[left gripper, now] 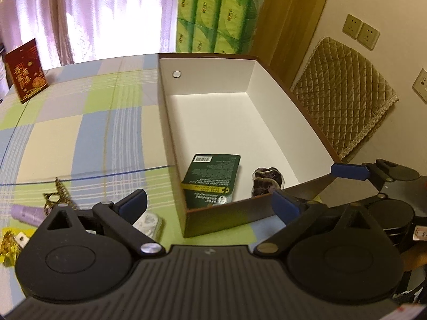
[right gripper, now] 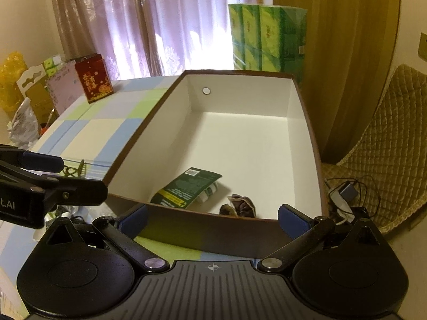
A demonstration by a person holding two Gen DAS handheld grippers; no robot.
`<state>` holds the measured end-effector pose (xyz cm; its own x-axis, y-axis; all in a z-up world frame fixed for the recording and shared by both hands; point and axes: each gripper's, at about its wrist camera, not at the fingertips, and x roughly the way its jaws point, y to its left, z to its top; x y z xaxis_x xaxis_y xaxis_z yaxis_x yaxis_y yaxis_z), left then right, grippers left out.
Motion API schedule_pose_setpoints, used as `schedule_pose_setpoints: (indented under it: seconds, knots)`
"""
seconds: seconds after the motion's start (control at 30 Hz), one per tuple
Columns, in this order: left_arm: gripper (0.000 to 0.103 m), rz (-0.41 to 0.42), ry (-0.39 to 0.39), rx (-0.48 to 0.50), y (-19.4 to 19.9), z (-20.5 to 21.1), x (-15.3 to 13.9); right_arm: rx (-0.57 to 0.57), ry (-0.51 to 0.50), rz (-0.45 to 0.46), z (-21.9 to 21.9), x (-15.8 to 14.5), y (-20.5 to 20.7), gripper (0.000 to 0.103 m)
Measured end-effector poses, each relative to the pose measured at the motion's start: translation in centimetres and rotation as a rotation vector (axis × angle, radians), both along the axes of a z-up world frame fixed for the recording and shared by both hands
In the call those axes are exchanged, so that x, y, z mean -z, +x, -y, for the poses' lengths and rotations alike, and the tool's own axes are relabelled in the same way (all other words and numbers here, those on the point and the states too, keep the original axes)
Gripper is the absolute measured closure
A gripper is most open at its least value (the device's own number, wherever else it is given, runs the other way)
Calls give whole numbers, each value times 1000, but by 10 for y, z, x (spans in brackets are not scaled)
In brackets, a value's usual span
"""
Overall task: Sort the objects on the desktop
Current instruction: 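Withdraw both tools from the box back toward the table items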
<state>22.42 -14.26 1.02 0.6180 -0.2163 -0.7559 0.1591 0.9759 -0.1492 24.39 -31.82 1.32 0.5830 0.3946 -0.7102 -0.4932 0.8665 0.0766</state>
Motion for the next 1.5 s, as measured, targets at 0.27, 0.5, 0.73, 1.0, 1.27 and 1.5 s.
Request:
schedule_pose_setpoints:
  seconds: [0.27,0.5,0.73,1.0,1.27,1.5]
  knots:
    - [5,6,-9,-59,-25,-27,1,-18,16,14,-8,-1,-15,2]
    - [5,5,-11,-103,-56,-64,4,-48,43,14,-20,-4,-32,2]
    - [7,-29,12,-173,-89,-122,15,-97,36,-8,-52,1,-54,2]
    - [13,-91,45,-164,-103,-170,37,-101,30,-81,-89,18,-65,2]
    - [31,-72,119,-6,-85,-184,54,-34,6,-162,-98,43,-73,2]
    - [58,-64,230,272,-57,-166,76,67,-11,-197,-84,51,-72,2]
